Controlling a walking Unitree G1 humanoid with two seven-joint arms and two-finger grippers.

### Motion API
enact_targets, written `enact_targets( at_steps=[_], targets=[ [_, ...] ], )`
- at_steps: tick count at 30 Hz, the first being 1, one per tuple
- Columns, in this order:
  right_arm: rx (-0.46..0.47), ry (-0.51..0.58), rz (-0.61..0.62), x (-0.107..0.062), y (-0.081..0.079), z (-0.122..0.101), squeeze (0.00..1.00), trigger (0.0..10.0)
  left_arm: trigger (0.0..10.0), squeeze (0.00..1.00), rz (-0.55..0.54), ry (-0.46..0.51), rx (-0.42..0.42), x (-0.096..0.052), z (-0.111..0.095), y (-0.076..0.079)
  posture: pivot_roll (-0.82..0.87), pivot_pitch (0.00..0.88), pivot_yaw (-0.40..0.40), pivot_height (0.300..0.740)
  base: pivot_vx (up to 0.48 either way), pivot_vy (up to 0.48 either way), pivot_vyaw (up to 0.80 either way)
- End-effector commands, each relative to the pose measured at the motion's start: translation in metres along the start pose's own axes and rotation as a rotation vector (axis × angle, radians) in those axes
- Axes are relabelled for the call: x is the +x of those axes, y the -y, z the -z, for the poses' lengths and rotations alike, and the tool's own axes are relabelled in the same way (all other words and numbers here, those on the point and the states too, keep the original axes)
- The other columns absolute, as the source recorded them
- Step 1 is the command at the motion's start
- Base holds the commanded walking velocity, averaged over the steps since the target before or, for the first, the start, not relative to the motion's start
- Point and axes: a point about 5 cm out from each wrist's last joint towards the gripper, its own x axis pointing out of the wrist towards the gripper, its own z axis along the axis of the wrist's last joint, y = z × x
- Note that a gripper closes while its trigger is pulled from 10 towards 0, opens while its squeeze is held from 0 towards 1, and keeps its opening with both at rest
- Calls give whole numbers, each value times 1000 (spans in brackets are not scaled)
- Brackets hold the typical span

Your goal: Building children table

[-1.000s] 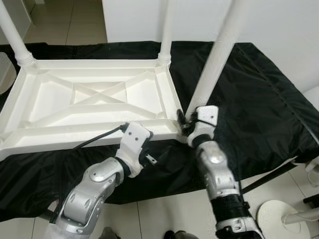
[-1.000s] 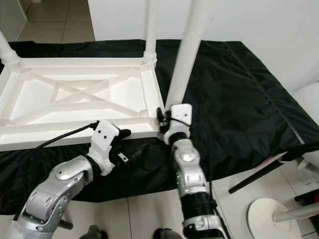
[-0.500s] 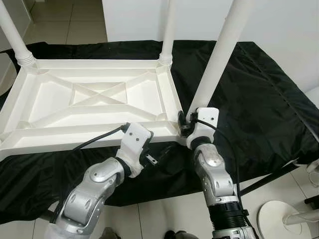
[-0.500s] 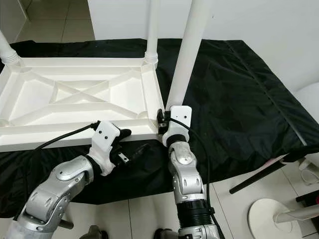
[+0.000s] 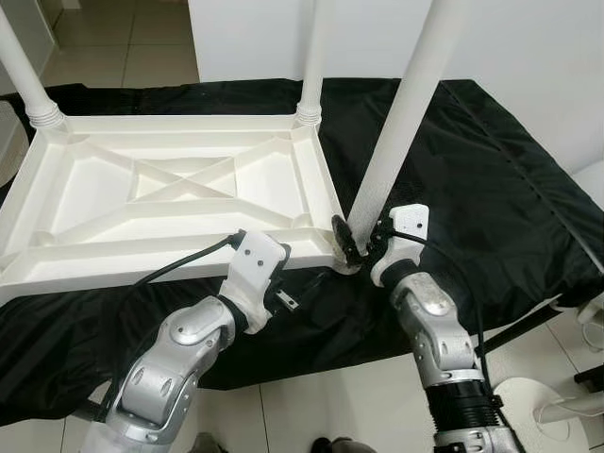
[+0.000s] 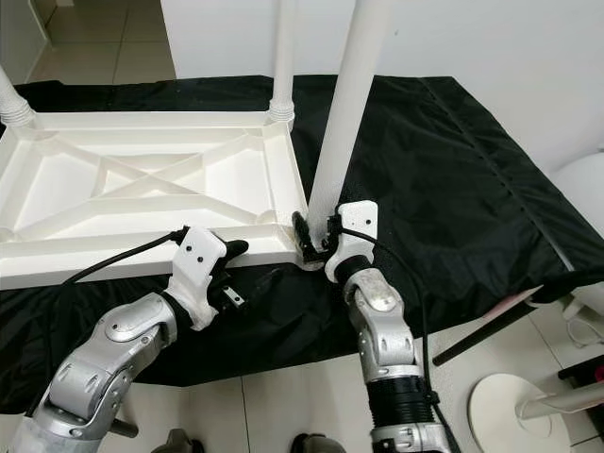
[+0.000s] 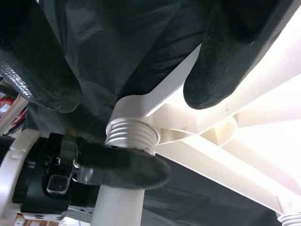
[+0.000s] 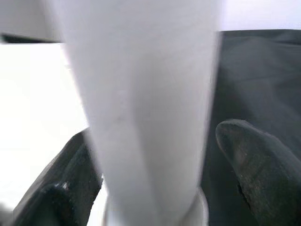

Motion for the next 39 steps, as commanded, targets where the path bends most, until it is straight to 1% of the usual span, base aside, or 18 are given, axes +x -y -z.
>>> enact_targets(
  at_steps=[1,2,4,7,11,13,14,17,18,27,28,31,32,34,35,36,38,39],
  targets=[
    [-43,2,-104,4,2,-3,0,10000,10000,0,-4,-2,0,1,2,1,-23,88,-34,740,0,0,0],
    [-43,2,-104,4,2,-3,0,10000,10000,0,-4,-2,0,1,2,1,-23,88,-34,740,0,0,0],
    [-82,-14,-185,7,7,-4,0,10000,10000,0,4,-2,5,1,3,3,-24,90,-36,740,0,0,0],
    [-90,-16,-212,9,9,-4,0,10000,10000,0,6,-2,7,2,3,3,-24,91,-37,740,0,0,0],
    [-118,-45,-299,14,15,-2,0,10000,10000,0,4,8,10,4,1,3,-15,92,-41,740,0,0,0],
    [-156,-65,-340,17,18,0,0,10000,10000,0,-1,12,10,4,0,4,-15,92,-41,740,0,0,0],
    [-149,-78,-354,17,18,2,0,4196,10000,0,-5,14,9,3,0,4,-9,94,-45,740,0,0,0],
    [-148,-81,-363,17,19,3,0,4196,10000,0,-9,14,9,3,0,4,-5,94,-46,740,0,0,0],
    [-135,-85,-371,17,19,4,0,0,10000,0,-14,14,8,2,0,4,-3,96,-49,740,0,0,0],
    [-114,-88,-389,18,19,11,0,0,10000,0,-33,23,6,3,-1,2,-2,100,-55,740,0,0,0],
    [-113,-92,-384,18,19,11,0,9137,10000,0,-33,24,5,3,-1,2,-2,100,-55,740,0,0,0],
    [-112,-92,-381,18,20,12,0,9137,10000,0,-33,25,5,3,-1,2,-5,101,-51,740,0,0,0],
    [-102,-98,-354,18,22,12,0,10000,10000,0,-33,24,7,2,-1,2,-6,104,-50,740,0,0,0],
    [-95,-103,-334,19,23,12,0,10000,10000,0,-33,24,8,2,-1,1,-6,104,-51,740,0,0,0],
    [-113,-117,-277,20,25,13,0,10000,10000,0,-33,21,8,2,-1,1,-7,105,-50,740,0,0,0],
    [-113,-117,-277,20,25,13,0,10000,10000,0,-33,21,8,2,-1,1,-7,105,-50,740,0,0,0],
    [-109,-129,-232,21,26,14,0,10000,10000,0,-33,22,7,2,-1,1,-7,105,-50,740,0,0,0],
    [-100,-126,-175,23,25,14,0,10000,10000,0,-33,22,6,2,-1,1,-8,107,-52,740,0,0,0]
  ],
)
